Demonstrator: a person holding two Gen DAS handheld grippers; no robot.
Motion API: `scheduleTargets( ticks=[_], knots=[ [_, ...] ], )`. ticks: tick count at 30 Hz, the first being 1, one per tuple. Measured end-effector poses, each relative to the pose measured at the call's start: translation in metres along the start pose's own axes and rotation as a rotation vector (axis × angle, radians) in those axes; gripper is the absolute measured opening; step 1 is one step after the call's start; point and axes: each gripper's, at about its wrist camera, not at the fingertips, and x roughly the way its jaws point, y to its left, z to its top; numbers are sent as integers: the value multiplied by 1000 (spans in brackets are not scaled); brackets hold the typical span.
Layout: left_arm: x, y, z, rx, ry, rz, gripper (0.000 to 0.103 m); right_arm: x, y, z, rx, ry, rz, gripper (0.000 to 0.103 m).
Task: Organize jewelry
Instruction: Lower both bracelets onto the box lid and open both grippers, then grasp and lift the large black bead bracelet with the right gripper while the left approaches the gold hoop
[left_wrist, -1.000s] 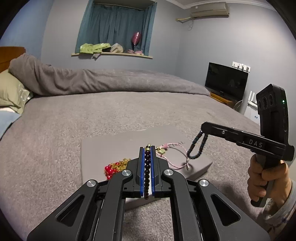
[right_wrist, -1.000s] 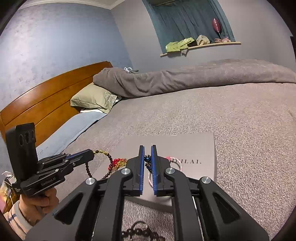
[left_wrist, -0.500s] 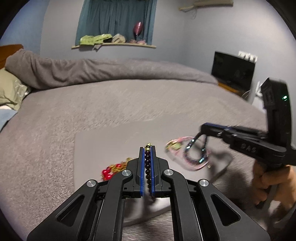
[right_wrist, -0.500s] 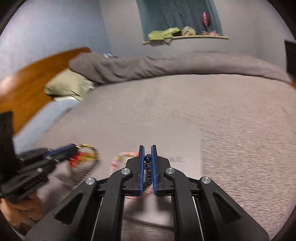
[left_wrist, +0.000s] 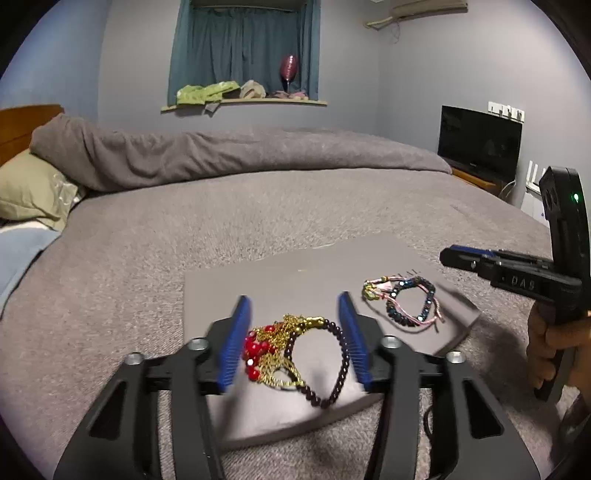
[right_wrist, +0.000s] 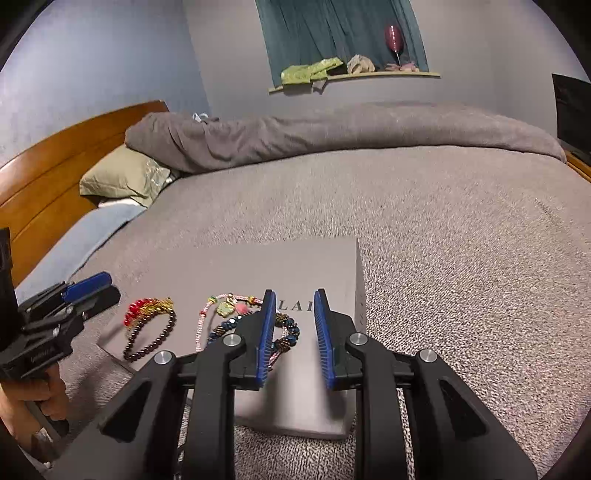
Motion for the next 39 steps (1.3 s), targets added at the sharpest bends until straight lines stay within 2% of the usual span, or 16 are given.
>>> scheduleTargets(
  ticks=[2,7,14,17,22,25,33,37,39],
  knots=[
    [-8,0,-4,5,9,-5,53,-5,1,1,6,-7,14,30],
    [-29,4,-19,-9,32,-23,54,-15,11,-9,-17,3,35,34],
    [-57,-4,-35,-24,39,-129,54,-35,25,-25,-78,25,65,45],
    [-62,-9,-44,-10,49,-153,54,-43,29,-36,-105,38,70,47],
    [-65,-17,-62,18,80,-156,54,-55,25,-55,-125,73,80,48],
    [-66,-19,-71,17,95,-154,54,-60,23,-68,-131,101,99,51],
    [-69,-16,-92,32,141,-157,54,-54,21,-97,-176,193,93,49],
    [-72,-9,-98,32,157,-164,54,-41,19,-104,-178,238,86,34],
    [-76,-7,-99,44,162,-188,54,-37,20,-106,-179,247,91,31]
  ],
)
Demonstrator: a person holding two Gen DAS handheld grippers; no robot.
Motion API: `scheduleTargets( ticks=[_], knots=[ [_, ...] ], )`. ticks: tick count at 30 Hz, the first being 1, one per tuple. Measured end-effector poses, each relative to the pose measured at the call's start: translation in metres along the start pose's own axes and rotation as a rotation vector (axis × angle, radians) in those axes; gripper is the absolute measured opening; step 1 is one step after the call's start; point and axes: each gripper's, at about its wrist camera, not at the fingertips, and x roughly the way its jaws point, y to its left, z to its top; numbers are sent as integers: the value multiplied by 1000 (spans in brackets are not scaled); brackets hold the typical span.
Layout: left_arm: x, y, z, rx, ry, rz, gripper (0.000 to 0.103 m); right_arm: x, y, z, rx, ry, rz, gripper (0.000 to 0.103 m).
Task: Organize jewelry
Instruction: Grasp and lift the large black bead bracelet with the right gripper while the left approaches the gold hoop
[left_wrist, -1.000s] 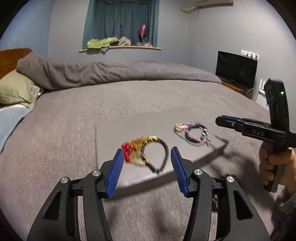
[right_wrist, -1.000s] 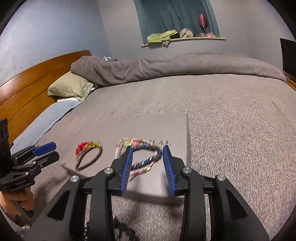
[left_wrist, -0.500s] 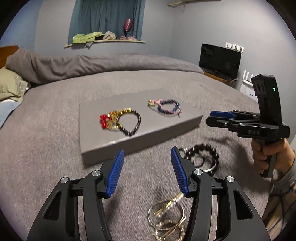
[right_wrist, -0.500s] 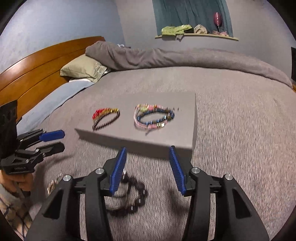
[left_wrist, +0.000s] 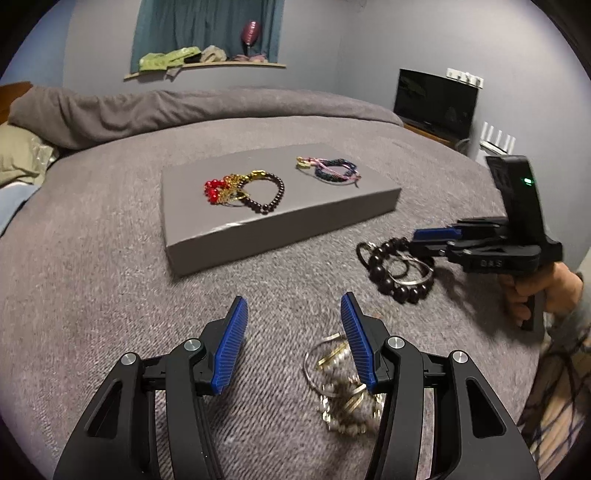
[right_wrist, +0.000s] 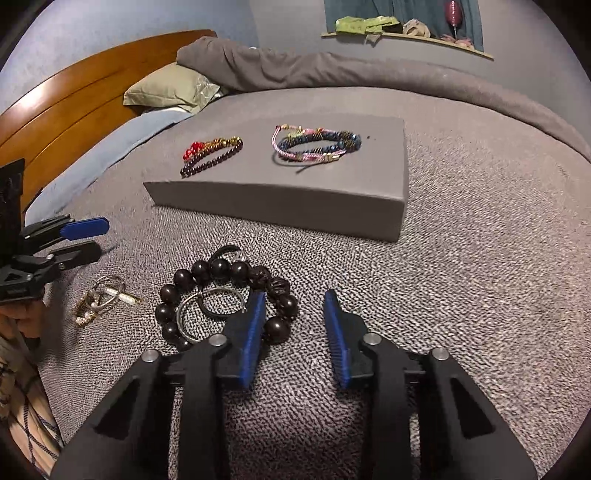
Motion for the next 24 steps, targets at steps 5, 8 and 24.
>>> scheduleTargets(
  ticks=[5,8,24],
  knots=[
    [-9,-11,-10,81,11,-81,54,3,6,0,-18,5,9,23],
    [-5,-22,-15,120,43,-92,54,4,10,0,-29,8,13,18],
    [15,-28,-23,109,111,-62,50,-9,14,3,-44,-37,21,15]
  ],
)
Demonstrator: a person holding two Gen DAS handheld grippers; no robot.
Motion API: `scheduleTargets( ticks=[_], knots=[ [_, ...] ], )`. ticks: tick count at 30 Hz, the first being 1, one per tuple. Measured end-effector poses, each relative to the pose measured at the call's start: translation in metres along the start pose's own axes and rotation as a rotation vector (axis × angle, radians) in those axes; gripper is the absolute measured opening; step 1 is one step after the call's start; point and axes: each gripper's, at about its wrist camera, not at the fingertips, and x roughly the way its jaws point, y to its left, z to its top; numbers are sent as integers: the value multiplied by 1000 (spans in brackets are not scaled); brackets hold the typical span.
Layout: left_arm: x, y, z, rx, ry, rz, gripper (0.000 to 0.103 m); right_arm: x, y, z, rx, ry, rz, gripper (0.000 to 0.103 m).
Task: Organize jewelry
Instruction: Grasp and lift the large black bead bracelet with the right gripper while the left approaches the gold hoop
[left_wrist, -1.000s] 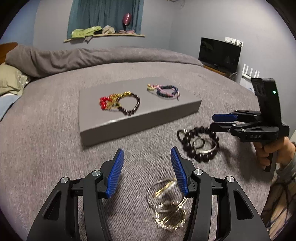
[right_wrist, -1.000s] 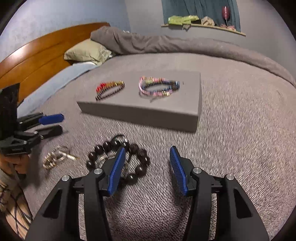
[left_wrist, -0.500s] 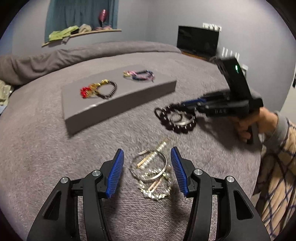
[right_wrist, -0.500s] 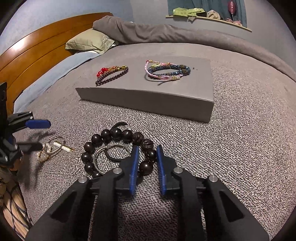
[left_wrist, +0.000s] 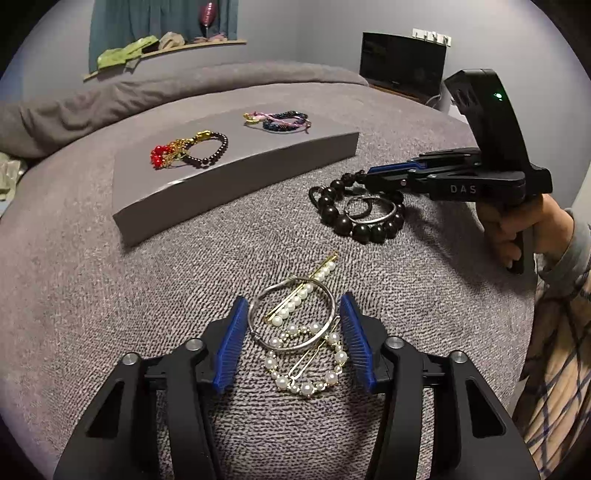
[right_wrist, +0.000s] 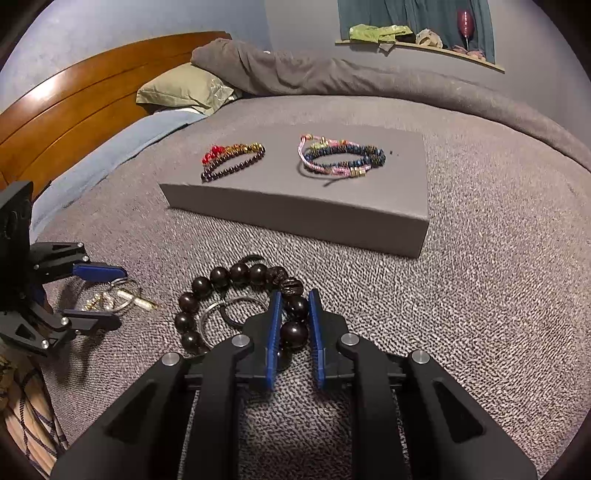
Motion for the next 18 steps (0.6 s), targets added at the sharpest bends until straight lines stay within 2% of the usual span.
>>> scheduleTargets(
  ticks=[7,18],
  knots=[
    [-11,-2,6,9,-44,17,50,-16,3,11,8,-59,26,13],
    [-30,2,24,-12,-164,56,50,-45,20,30,-3,-155,81,13]
  ],
)
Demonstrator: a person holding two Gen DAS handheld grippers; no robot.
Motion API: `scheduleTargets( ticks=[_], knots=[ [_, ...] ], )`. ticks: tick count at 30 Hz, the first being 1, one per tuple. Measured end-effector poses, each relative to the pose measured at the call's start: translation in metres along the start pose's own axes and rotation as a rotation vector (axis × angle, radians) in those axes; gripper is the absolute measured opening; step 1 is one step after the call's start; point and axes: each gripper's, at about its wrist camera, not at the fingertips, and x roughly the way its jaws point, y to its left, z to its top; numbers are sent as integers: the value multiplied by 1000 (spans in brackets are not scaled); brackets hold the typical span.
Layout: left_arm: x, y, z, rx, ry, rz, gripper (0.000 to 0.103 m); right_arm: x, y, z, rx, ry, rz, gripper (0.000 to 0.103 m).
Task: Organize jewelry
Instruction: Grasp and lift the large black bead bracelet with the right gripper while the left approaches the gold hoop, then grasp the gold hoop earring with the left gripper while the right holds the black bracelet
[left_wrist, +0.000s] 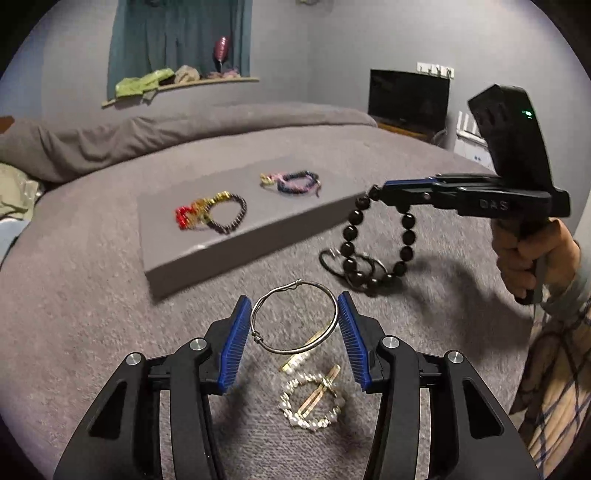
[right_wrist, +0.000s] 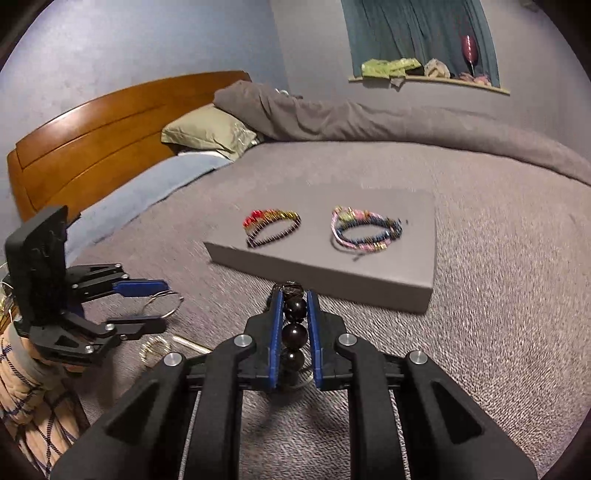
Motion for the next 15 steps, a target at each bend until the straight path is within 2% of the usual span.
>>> scheduleTargets(
  ticks=[15],
  knots=[
    [18,4,24,-14,-30,61,50,-1,7,29,42,-90,14,13]
  ],
)
